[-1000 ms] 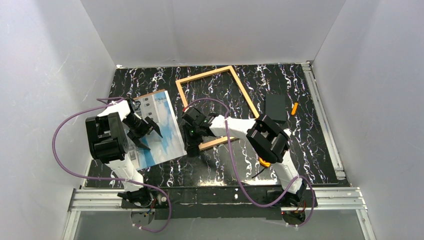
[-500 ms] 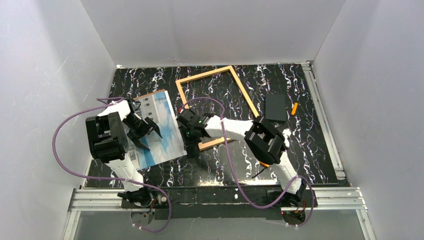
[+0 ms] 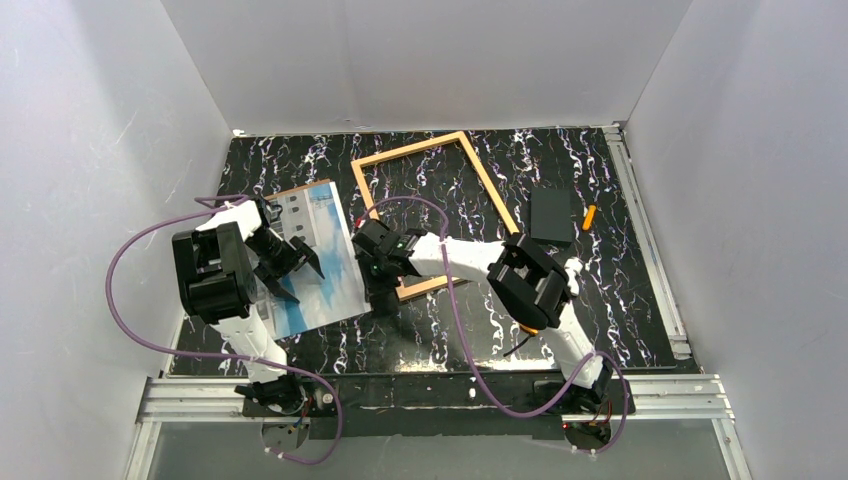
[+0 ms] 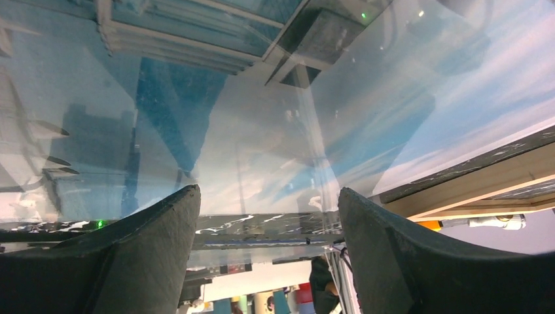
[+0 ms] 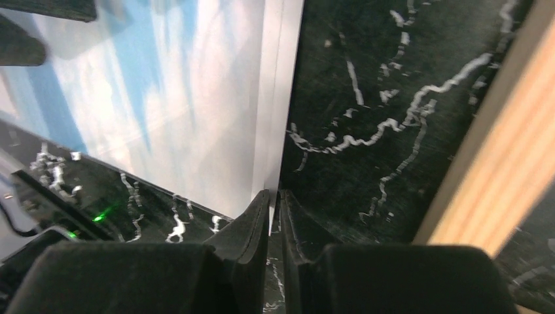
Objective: Take the photo out of the frame
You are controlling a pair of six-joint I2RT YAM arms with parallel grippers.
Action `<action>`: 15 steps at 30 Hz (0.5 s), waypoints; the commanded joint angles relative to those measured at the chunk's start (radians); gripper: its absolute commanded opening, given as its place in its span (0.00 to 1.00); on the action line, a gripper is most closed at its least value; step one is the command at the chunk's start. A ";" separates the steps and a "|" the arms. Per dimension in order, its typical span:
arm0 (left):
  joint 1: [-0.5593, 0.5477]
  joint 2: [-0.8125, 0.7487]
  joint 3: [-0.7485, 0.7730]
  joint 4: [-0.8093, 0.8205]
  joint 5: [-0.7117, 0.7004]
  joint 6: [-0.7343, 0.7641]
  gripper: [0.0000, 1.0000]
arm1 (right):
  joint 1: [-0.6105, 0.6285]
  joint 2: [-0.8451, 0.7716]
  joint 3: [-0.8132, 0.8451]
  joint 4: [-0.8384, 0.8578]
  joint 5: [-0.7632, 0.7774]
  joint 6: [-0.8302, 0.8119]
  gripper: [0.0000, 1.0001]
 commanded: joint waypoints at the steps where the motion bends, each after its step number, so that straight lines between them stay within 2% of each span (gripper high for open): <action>1: 0.006 0.035 0.007 -0.144 -0.013 0.007 0.76 | -0.010 -0.006 -0.079 0.155 -0.115 0.050 0.20; 10: 0.007 0.064 0.011 -0.151 -0.010 0.007 0.76 | -0.059 -0.056 -0.218 0.359 -0.237 0.124 0.21; 15: 0.007 0.062 0.009 -0.151 -0.013 0.008 0.76 | -0.074 -0.080 -0.277 0.491 -0.312 0.173 0.16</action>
